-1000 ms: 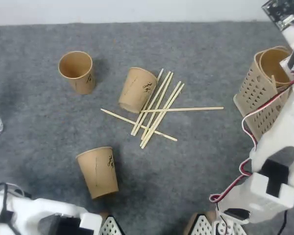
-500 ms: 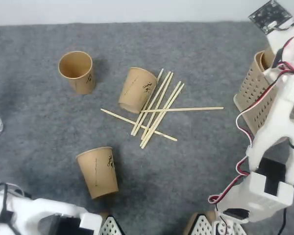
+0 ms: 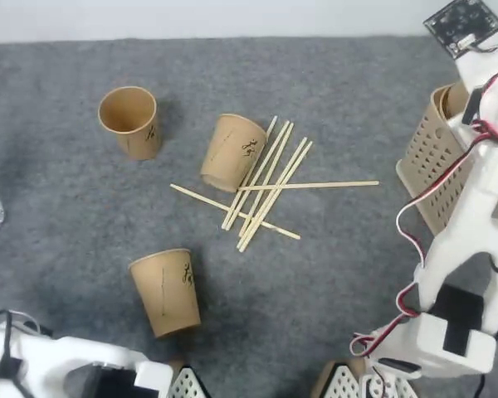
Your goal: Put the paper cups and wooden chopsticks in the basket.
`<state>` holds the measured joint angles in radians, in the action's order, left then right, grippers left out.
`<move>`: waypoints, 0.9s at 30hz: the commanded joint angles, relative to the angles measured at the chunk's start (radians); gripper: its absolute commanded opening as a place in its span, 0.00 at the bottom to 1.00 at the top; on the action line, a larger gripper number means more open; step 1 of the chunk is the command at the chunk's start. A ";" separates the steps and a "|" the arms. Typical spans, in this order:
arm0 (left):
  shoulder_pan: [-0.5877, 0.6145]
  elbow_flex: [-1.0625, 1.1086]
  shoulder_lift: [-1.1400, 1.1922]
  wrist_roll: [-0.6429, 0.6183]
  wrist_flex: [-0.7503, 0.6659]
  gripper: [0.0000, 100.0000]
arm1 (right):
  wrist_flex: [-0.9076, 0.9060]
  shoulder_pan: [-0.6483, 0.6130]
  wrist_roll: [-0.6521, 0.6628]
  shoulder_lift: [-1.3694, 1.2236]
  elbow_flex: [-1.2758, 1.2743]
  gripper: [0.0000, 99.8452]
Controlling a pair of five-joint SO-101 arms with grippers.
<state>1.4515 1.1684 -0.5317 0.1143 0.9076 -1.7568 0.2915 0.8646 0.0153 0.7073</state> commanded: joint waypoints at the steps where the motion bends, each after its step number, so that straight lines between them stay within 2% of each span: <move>1: -0.002 -0.002 0.002 0.009 0.009 0.23 | -0.030 0.012 -0.011 0.039 -0.060 0.01; 6: 0.000 -0.002 0.002 0.009 0.009 0.23 | 0.018 0.007 -0.014 0.004 -0.078 0.02; 11: 0.000 -0.002 0.002 0.009 0.009 0.23 | 0.082 0.008 -0.115 0.015 -0.078 0.18; 13: 0.000 -0.002 0.002 0.009 0.009 0.23 | 0.117 0.005 -0.120 0.024 -0.078 0.21; 20: 0.000 -0.002 0.002 0.009 0.009 0.23 | 0.254 0.008 -0.123 0.007 -0.084 0.21; 27: 0.000 -0.002 0.002 0.009 0.009 0.23 | 0.237 0.045 -0.121 -0.038 -0.083 0.21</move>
<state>1.4515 1.1684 -0.5317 0.1143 0.9076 -1.5236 0.2931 0.7541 -0.0276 0.6168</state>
